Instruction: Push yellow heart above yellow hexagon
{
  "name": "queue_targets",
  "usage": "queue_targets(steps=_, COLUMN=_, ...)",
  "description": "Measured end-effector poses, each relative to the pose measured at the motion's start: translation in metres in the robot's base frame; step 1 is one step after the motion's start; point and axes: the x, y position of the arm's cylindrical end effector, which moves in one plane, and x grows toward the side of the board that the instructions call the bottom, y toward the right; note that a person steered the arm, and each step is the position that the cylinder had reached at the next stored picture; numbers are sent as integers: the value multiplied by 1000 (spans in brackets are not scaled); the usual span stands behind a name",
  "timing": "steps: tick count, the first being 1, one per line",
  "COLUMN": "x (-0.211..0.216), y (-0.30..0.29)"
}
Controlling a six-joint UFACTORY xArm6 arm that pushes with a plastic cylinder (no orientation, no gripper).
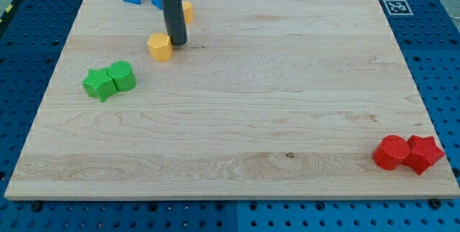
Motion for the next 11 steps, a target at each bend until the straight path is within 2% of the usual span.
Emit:
queue_targets(steps=3, x=29, y=-47)
queue_targets(steps=4, x=30, y=-46)
queue_targets(steps=5, x=24, y=-16)
queue_targets(steps=7, x=-15, y=72)
queue_targets(steps=8, x=-46, y=90)
queue_targets(steps=9, x=-77, y=73)
queue_targets(steps=10, x=-99, y=24)
queue_targets(steps=11, x=-98, y=-3)
